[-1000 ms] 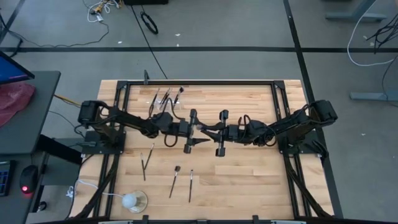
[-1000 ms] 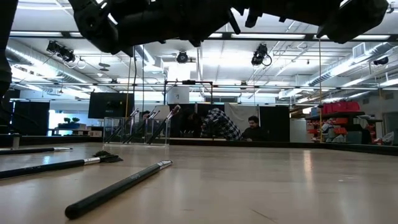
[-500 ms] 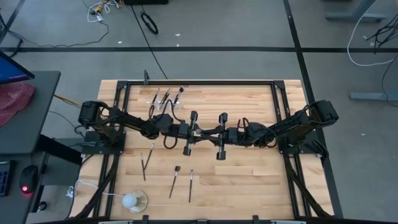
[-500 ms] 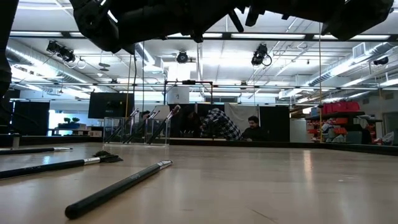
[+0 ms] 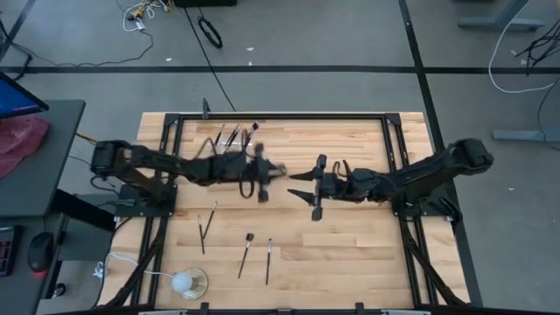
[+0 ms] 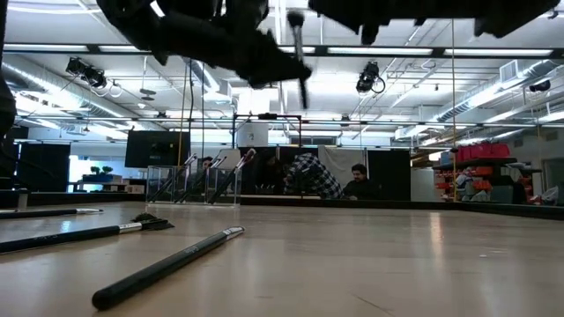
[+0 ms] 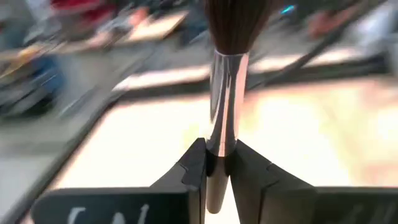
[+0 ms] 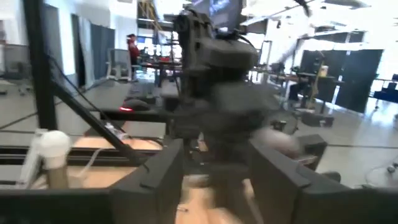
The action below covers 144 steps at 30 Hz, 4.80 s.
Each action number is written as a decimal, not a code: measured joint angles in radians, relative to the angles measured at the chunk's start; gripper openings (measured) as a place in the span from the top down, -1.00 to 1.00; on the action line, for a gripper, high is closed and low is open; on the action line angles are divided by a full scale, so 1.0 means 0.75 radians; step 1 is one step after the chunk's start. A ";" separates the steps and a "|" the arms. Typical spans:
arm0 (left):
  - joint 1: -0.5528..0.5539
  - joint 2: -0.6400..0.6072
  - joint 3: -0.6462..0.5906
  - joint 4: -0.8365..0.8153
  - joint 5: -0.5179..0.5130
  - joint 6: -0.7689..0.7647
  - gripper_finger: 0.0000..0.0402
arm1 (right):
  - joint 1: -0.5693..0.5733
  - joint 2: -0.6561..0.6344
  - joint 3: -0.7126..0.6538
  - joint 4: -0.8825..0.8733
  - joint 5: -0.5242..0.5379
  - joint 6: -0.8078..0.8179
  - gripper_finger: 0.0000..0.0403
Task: Put items in baskets/containers
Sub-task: Put the blush brush into the left section of the transparent organizer, then put the eyeshadow brush into the right section of the transparent organizer
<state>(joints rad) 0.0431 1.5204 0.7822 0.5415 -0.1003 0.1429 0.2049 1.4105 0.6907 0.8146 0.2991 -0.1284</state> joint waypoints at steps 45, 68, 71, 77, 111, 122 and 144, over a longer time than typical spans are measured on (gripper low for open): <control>0.976 -0.561 -0.425 -0.891 -0.021 -0.183 0.72 | 0.045 -0.094 0.000 -0.190 -0.004 0.020 0.08; 0.980 -0.562 -0.396 -0.896 -0.046 -0.210 0.40 | 0.044 -0.094 0.001 -0.218 -0.001 0.020 0.08; 0.973 -0.584 -0.330 -0.946 -0.045 -0.209 0.40 | 0.037 -0.093 0.001 -0.265 -0.001 0.020 0.08; 0.820 -0.675 -0.237 -1.022 0.060 -0.197 0.45 | 0.012 -0.093 0.001 -0.369 -0.002 0.088 0.08; -0.499 -0.709 -0.242 -0.920 -0.610 -0.499 0.70 | -0.003 -0.093 0.001 -0.469 -0.006 0.169 0.08; -0.605 -0.611 -0.243 -1.378 -0.568 -0.998 0.10 | 0.013 -0.093 0.002 -0.551 -0.007 0.251 0.08; -1.075 -0.197 -0.245 -1.753 -0.718 -2.248 0.14 | 0.026 -0.093 0.002 -0.529 -0.006 0.265 0.08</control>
<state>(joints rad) -0.7628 1.3726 0.5983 -0.7729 -0.6390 -1.5435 0.2245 1.3407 0.6918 0.4175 0.2943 0.0704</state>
